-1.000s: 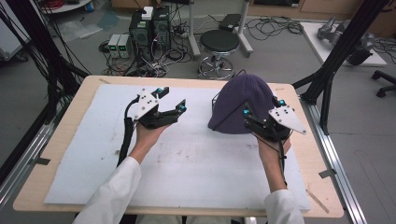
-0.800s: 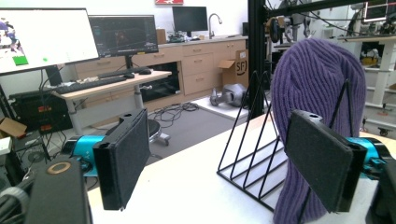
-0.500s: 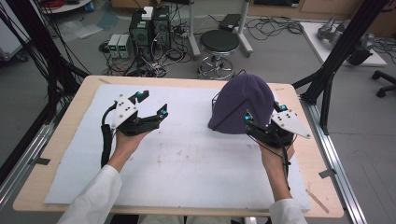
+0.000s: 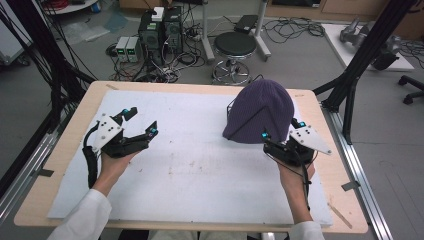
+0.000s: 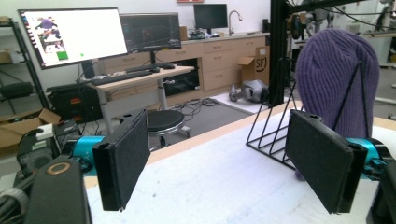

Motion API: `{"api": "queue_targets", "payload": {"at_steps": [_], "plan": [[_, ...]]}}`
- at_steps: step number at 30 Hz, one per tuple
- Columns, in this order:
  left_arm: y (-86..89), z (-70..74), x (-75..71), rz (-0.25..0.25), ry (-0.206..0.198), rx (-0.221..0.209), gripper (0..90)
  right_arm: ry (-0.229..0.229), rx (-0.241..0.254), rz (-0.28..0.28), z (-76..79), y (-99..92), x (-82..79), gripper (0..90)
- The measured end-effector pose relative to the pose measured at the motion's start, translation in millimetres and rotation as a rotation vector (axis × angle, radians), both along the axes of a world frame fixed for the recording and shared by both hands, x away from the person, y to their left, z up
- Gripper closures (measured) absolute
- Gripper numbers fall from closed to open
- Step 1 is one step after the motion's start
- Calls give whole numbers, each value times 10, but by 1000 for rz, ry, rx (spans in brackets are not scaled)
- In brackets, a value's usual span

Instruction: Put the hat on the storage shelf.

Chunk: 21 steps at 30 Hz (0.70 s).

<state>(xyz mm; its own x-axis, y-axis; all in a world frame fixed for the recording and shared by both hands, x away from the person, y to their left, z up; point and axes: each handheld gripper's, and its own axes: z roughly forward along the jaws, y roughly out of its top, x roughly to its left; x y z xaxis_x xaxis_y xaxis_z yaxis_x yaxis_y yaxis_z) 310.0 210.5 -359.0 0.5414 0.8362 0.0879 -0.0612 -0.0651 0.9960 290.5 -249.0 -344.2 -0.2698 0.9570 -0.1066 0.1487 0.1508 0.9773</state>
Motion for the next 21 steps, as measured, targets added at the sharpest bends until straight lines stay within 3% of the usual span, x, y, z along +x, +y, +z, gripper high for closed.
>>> {"api": "queue_targets", "payload": {"at_steps": [6,21], "plan": [[120,-121,-66,11,22,-9,222,-11,-4,-1,-48,-6,-48,119],[354,-350,-260,57,63,-7,218,47,44,-29,-440,-161,-196,119]]}}
